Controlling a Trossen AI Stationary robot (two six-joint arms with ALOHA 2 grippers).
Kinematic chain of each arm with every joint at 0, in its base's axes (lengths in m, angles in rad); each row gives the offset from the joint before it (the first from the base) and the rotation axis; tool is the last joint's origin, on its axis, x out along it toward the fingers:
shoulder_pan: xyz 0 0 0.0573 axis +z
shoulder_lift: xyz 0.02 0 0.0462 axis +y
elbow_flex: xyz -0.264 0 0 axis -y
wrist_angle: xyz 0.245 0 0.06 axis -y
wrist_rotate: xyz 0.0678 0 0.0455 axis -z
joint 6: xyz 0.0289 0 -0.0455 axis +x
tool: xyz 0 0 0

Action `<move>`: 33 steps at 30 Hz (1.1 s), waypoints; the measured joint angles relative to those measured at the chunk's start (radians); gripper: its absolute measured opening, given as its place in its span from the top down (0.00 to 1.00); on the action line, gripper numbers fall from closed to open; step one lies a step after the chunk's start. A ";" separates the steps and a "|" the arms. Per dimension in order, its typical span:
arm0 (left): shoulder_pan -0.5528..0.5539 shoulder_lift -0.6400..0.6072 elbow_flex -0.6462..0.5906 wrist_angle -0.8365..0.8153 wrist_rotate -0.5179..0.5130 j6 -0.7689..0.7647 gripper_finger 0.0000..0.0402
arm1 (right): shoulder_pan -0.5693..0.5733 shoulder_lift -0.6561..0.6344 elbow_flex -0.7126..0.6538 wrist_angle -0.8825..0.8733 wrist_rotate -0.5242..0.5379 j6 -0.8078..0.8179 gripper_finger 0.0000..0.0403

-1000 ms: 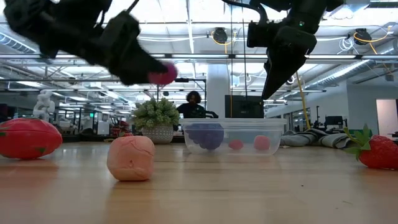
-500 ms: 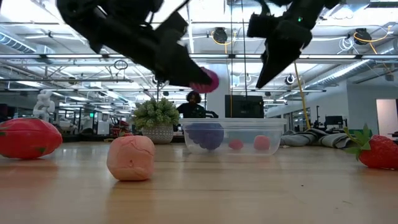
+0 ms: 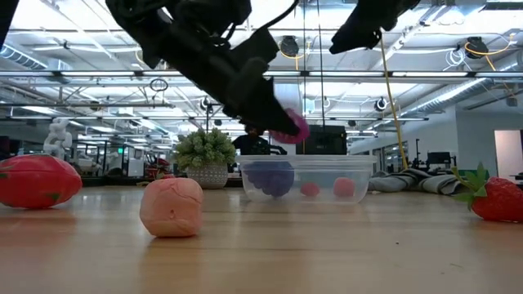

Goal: Pick and placing Produce into tupperware
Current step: Put the onion into the transparent container

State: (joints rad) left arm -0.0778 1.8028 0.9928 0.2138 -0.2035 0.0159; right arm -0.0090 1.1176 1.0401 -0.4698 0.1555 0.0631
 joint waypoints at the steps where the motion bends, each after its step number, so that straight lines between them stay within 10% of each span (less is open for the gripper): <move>1: -0.003 0.012 0.012 -0.012 -0.001 0.000 0.30 | 0.000 -0.001 0.000 -0.002 0.000 0.000 0.57; 33: 0.008 0.141 0.364 -0.517 -0.087 0.102 0.30 | -0.020 0.021 0.000 0.064 0.010 -0.063 0.57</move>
State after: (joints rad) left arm -0.0698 1.9438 1.3563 -0.3035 -0.2901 0.1183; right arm -0.0293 1.1385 1.0397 -0.4062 0.1651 0.0000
